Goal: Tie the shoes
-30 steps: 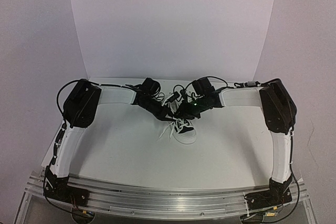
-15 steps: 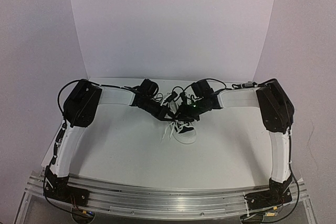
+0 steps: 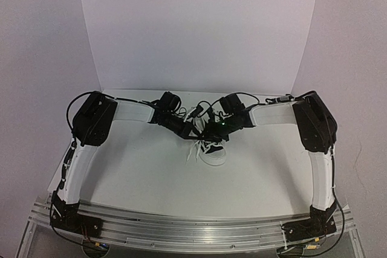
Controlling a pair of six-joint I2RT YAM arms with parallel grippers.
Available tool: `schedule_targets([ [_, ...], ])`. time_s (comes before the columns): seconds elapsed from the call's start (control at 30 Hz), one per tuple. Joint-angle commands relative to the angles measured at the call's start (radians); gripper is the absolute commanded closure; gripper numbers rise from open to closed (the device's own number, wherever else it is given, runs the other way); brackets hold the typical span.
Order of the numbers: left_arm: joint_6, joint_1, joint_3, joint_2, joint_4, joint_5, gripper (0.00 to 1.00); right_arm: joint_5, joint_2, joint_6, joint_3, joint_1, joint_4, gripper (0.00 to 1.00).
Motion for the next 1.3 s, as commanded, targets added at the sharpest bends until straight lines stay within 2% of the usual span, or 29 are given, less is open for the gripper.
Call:
schedule_targets([
  [0.0,0.1,-0.024,-0.005,-0.013,-0.029,-0.06,1.0,0.051,-0.07,0.014,-0.024,0.016,0.034,0.86],
  [0.13,0.134,-0.025,-0.005,-0.032,-0.056,-0.078,1.0,0.062,-0.113,0.016,-0.036,0.013,0.031,0.79],
  [0.23,0.139,-0.026,-0.006,-0.042,-0.067,-0.079,1.0,0.089,-0.143,0.02,-0.05,0.014,0.029,0.78],
  [0.53,0.207,-0.024,-0.043,-0.084,-0.094,-0.079,1.0,0.117,-0.145,0.017,-0.048,0.006,0.018,0.93],
  [0.67,0.219,-0.024,-0.039,-0.084,-0.094,-0.083,1.0,0.104,-0.128,0.015,-0.041,0.006,0.002,0.83],
  [0.8,0.222,-0.025,-0.039,-0.085,-0.095,-0.085,1.0,0.085,-0.123,0.014,-0.049,0.007,-0.007,0.79],
  [1.27,0.215,-0.024,-0.042,-0.08,-0.094,-0.085,1.0,0.086,-0.078,-0.014,-0.061,0.007,-0.034,0.8],
])
